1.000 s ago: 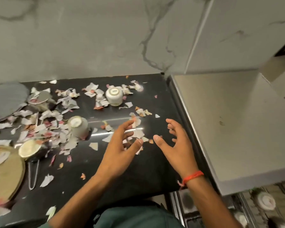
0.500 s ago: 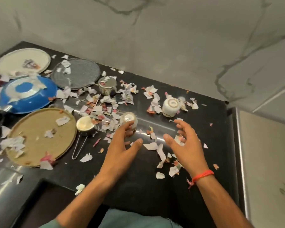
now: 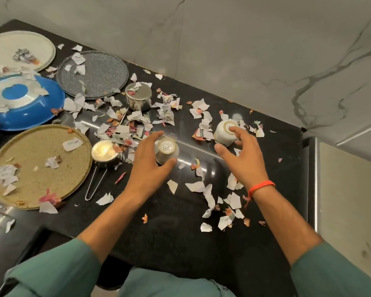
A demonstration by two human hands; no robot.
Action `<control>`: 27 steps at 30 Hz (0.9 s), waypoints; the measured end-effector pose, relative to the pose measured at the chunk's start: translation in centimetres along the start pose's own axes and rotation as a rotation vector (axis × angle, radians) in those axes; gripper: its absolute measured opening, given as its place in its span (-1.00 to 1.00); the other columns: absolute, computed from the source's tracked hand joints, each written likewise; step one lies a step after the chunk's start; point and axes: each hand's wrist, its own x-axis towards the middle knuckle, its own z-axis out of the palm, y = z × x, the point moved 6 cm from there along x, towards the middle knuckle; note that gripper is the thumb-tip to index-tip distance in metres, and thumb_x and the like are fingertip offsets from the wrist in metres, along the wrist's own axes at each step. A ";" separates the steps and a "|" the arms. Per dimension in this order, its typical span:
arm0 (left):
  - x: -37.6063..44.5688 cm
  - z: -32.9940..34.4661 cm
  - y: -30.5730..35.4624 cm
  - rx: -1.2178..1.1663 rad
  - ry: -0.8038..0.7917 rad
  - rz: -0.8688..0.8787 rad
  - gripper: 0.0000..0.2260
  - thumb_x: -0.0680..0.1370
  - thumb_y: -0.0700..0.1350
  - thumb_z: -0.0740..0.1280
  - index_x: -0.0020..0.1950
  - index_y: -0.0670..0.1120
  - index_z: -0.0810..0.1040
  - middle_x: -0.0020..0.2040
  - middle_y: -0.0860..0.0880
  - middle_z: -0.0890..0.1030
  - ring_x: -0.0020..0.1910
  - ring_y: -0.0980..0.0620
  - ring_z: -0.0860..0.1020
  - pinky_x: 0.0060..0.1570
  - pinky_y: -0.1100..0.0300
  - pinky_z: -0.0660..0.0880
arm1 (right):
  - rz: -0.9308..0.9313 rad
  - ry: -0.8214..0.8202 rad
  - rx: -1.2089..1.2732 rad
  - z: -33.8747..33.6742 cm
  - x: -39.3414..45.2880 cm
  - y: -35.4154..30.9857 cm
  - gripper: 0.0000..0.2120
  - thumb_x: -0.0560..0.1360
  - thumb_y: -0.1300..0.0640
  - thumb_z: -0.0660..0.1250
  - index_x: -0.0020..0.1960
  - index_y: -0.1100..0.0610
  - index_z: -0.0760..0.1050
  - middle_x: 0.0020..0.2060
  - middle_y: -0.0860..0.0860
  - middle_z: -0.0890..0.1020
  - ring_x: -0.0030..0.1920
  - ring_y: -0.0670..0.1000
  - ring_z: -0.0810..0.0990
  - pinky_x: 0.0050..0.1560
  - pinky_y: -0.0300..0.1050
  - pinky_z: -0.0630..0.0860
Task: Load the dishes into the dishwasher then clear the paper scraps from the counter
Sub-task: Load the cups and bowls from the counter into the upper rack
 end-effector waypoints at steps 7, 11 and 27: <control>2.0 1.2 -0.7 0.125 -0.015 0.031 -0.41 0.50 -0.10 0.50 0.50 0.00 0.40 0.38 -0.01 0.46 0.36 0.04 0.41 0.31 0.21 0.29 | 0.046 -0.006 -0.111 0.1 4.4 2.0 -0.41 0.46 0.03 0.52 0.42 -0.04 0.37 0.32 0.00 0.38 0.38 0.04 0.39 0.45 -0.02 0.34; 2.4 1.4 -1.1 0.128 -0.004 0.047 -0.44 0.45 -0.09 0.54 0.41 0.04 0.43 0.31 0.06 0.51 0.30 0.07 0.45 0.23 0.15 0.39 | 0.104 -0.096 -0.180 1.2 6.7 3.5 -0.31 0.45 0.01 0.52 0.49 -0.05 0.28 0.41 0.08 0.35 0.44 0.14 0.34 0.46 0.08 0.32; 2.9 1.6 -1.8 0.180 0.031 0.071 -0.42 0.40 -0.08 0.56 0.37 0.07 0.43 0.24 0.08 0.58 0.24 0.01 0.53 0.22 0.00 0.49 | 0.113 0.015 0.028 1.5 6.6 4.4 -0.24 0.35 0.08 0.60 0.47 -0.05 0.35 0.22 -0.14 0.50 0.24 -0.10 0.48 0.41 -0.03 0.43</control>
